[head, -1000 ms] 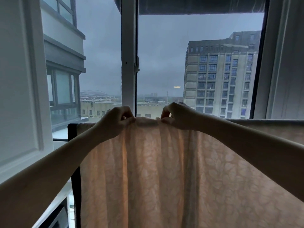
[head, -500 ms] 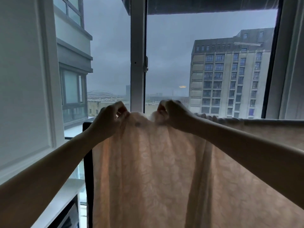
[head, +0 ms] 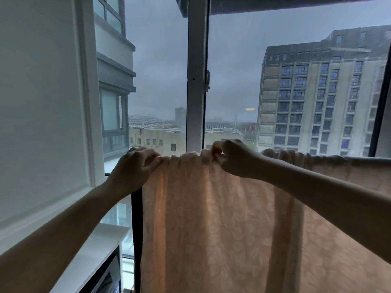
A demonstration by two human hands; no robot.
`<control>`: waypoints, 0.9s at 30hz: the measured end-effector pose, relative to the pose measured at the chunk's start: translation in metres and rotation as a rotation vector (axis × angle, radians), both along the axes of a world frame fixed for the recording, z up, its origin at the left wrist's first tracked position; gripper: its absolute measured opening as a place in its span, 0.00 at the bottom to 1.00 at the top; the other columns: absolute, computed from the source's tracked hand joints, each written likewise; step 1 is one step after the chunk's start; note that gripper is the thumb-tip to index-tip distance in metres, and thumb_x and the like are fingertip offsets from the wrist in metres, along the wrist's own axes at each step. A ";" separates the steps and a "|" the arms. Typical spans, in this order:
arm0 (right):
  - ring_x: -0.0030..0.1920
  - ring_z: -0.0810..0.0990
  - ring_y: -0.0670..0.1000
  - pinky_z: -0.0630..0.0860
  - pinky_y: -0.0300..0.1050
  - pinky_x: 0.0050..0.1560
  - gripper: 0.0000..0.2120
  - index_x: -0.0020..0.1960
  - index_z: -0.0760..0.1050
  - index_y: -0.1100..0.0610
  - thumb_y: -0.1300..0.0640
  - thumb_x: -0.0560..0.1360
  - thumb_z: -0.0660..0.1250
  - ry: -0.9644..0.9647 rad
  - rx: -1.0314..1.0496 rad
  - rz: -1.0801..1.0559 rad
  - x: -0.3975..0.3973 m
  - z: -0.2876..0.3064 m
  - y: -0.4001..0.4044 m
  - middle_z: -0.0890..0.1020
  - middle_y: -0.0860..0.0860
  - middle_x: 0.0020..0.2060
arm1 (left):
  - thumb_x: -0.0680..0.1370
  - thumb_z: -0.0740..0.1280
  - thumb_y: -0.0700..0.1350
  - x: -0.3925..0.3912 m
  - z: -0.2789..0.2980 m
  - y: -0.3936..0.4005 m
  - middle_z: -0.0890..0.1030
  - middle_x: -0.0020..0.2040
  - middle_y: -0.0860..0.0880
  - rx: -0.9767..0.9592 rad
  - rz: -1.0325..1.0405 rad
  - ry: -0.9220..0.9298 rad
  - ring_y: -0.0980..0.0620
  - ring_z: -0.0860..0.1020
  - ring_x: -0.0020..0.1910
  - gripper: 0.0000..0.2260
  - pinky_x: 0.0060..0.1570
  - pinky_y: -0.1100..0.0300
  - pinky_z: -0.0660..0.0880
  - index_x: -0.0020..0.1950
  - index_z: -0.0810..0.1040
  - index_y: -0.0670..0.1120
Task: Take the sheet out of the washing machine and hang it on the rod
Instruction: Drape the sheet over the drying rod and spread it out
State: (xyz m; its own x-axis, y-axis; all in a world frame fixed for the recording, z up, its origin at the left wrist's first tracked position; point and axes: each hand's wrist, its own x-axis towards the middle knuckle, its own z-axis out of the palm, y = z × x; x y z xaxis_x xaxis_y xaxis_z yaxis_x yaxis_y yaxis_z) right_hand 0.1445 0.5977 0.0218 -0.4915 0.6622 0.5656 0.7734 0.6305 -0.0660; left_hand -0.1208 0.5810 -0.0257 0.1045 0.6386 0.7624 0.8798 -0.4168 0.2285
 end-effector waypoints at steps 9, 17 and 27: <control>0.40 0.77 0.49 0.72 0.43 0.41 0.07 0.43 0.78 0.58 0.56 0.76 0.67 0.021 0.178 0.149 -0.012 -0.002 0.009 0.80 0.50 0.39 | 0.76 0.69 0.43 -0.017 0.008 0.000 0.84 0.44 0.47 -0.005 0.018 -0.272 0.52 0.80 0.42 0.07 0.42 0.68 0.71 0.49 0.84 0.41; 0.40 0.78 0.52 0.78 0.52 0.43 0.08 0.43 0.76 0.56 0.53 0.77 0.64 0.075 0.214 0.113 -0.027 -0.005 0.017 0.80 0.51 0.41 | 0.80 0.64 0.43 -0.020 0.010 0.014 0.81 0.43 0.44 0.072 0.086 -0.386 0.48 0.78 0.43 0.10 0.45 0.61 0.70 0.50 0.82 0.38; 0.37 0.77 0.51 0.78 0.52 0.41 0.07 0.42 0.75 0.56 0.54 0.77 0.64 0.043 0.197 0.108 -0.082 0.010 0.018 0.78 0.50 0.37 | 0.80 0.62 0.43 -0.098 0.004 0.002 0.82 0.45 0.38 0.091 0.291 -0.484 0.40 0.79 0.47 0.11 0.49 0.54 0.72 0.47 0.80 0.37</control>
State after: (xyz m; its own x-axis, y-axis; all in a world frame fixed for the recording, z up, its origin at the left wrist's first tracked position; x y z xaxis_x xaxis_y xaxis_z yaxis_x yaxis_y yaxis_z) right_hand 0.0628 0.6152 0.0321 -0.5261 0.4819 0.7007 0.7001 0.7132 0.0352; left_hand -0.2188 0.5829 -0.0215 -0.4406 0.5185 0.7328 0.7652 -0.2099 0.6086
